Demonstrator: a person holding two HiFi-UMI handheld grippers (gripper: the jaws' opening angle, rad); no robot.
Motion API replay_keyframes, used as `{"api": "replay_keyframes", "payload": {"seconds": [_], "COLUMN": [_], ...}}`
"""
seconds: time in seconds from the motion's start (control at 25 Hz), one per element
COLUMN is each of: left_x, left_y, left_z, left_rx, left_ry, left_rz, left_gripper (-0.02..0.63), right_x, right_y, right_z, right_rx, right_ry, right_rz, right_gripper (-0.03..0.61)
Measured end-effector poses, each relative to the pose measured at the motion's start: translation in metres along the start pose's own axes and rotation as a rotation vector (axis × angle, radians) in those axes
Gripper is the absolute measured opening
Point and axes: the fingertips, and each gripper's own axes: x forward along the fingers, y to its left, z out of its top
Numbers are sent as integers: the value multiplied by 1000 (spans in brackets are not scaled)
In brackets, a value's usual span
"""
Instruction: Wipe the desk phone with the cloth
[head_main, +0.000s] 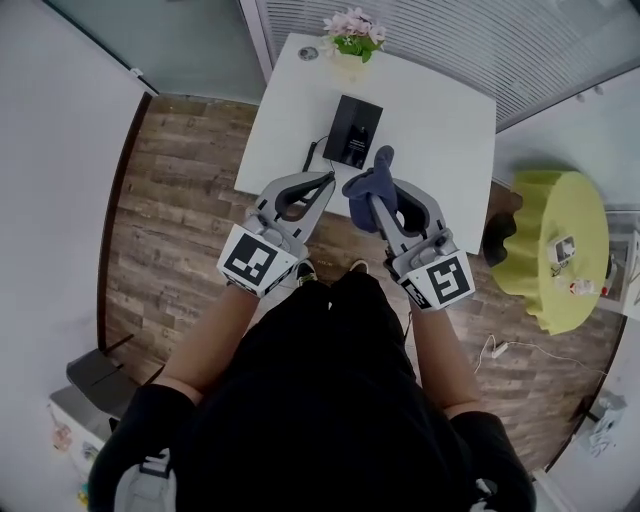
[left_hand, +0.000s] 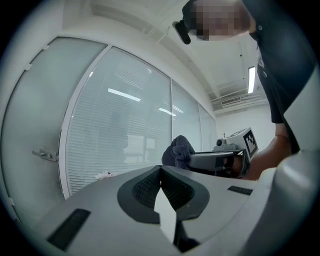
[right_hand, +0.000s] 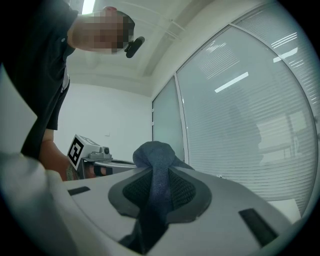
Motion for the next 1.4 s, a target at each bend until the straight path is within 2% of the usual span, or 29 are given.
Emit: {"api": "replay_keyframes", "payload": {"seconds": [0.52,0.68,0.84,1.12,1.4], "left_x": [61,79,100,125,151], "left_y": [49,62,77,102,120], "left_z": [-24,-42,-55,-81,-110], "left_rx": [-30,-22,-46,-47,-60], "left_ry": [-41,-12,-23,32,86], "left_rz": [55,55,73,122,154], "left_gripper": [11,11,11,11,11], "right_x": [43,60,75,95,114], "right_y": [-75,-97,-120,-154,-185], "right_z": [-48,-68,-84,-114,-157], "right_rx": [-42,-61,-75,-87,-167], "right_ry": [71,110,142,203,325], "right_rz": [-18,-12,-6,-8,-22], "right_gripper": [88,89,89,89,89]}}
